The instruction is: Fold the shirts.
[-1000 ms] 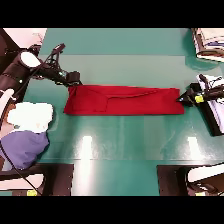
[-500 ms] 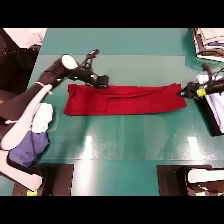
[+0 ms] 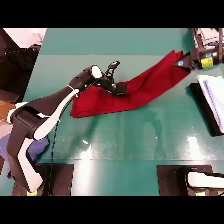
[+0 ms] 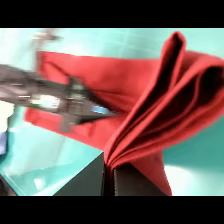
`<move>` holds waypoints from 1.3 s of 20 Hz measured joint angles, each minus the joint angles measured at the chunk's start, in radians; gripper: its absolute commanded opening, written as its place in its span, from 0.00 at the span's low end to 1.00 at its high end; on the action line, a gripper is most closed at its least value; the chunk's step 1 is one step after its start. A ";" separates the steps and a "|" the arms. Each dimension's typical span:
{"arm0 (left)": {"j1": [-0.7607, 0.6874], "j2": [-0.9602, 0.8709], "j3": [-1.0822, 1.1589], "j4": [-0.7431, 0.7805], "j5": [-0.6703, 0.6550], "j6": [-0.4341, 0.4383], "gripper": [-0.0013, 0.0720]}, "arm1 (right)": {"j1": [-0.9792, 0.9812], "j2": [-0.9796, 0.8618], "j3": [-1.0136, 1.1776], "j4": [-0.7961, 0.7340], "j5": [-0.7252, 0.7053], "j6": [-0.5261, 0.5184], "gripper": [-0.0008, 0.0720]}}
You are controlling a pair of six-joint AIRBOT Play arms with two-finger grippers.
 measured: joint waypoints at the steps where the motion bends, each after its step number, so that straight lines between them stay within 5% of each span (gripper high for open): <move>1: -0.002 -0.005 0.002 0.001 0.011 -0.003 0.05 | 0.032 -0.006 0.039 0.005 0.003 0.013 0.04; 8: -0.009 -0.024 0.010 0.008 0.053 -0.013 0.05 | 0.227 -0.115 0.300 0.008 0.013 0.047 0.04; 14: 0.029 0.008 0.067 0.035 0.014 -0.013 0.05 | 0.291 -0.156 0.312 0.008 0.007 0.052 0.04; 23: 0.356 0.312 0.090 0.226 -0.121 -0.002 0.05 | 0.559 -0.291 0.352 0.010 -0.169 0.034 0.05; 24: 0.393 0.344 0.090 0.232 -0.130 0.000 0.05 | 0.610 -0.320 0.356 0.010 -0.222 0.032 0.18; 25: 0.431 0.376 0.090 0.241 -0.138 0.002 0.05 | 0.666 -0.354 0.360 0.013 -0.290 0.022 0.49; 26: 0.463 0.403 0.090 0.245 -0.143 0.003 0.05 | 0.721 -0.388 0.361 0.013 -0.358 0.004 0.66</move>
